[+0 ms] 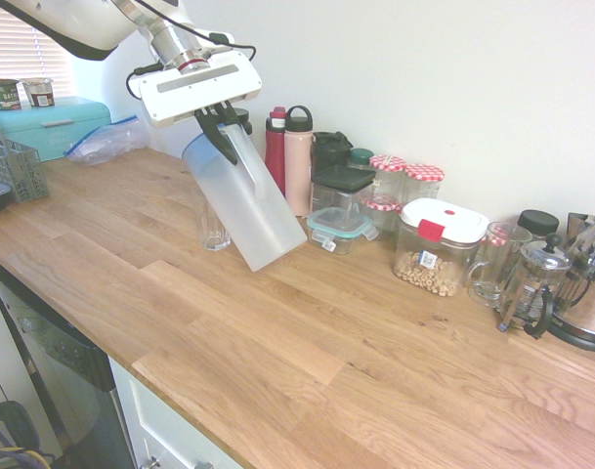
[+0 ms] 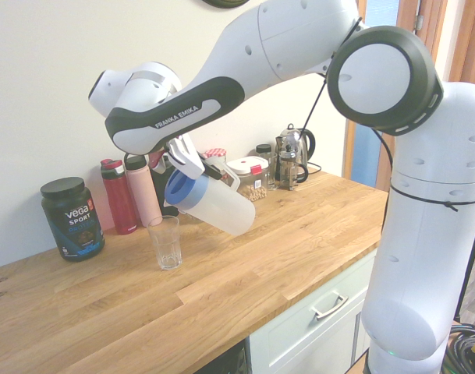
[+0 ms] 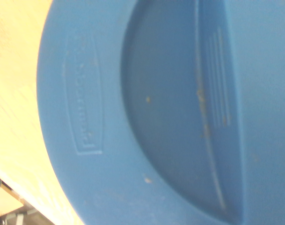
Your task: Pour me some water
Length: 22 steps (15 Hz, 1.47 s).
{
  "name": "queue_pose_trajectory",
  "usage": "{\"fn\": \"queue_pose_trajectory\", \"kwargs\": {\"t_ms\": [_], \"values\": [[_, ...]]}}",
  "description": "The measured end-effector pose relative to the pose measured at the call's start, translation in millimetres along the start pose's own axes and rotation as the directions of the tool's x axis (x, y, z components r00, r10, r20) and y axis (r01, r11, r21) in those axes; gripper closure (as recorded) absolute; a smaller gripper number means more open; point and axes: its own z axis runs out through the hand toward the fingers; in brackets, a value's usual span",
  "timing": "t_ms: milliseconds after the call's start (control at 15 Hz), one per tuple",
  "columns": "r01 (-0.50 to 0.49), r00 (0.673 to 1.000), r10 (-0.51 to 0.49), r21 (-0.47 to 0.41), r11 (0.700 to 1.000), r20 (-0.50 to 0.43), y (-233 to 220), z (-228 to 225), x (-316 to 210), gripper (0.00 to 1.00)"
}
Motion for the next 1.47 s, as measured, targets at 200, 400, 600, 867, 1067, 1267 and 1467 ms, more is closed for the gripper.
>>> {"fn": "queue_pose_trajectory", "kwargs": {"t_ms": [200,400,600,867,1067,1267,1467], "values": [[0.008,1.0,-0.007,-0.058,0.998,0.016,-14.4,-3.0,6.4,1.0],[0.005,1.0,-0.004,-0.103,0.995,0.017,-22.6,-4.6,10.3,1.0],[0.002,1.0,0.0,-0.138,0.99,0.015,-25.3,-3.2,13.5,1.0],[-0.004,1.0,0.007,-0.138,0.99,0.016,-28.0,-1.1,13.3,1.0],[-0.031,0.999,0.03,-0.067,0.997,-0.016,-17.9,-9.2,3.6,1.0],[-0.09,0.99,0.099,0.092,0.992,-0.102,17.4,-23.1,-32.5,1.0],[-0.185,0.962,0.227,0.251,0.95,-0.15,69.3,-21.9,-75.5,1.0]]}}
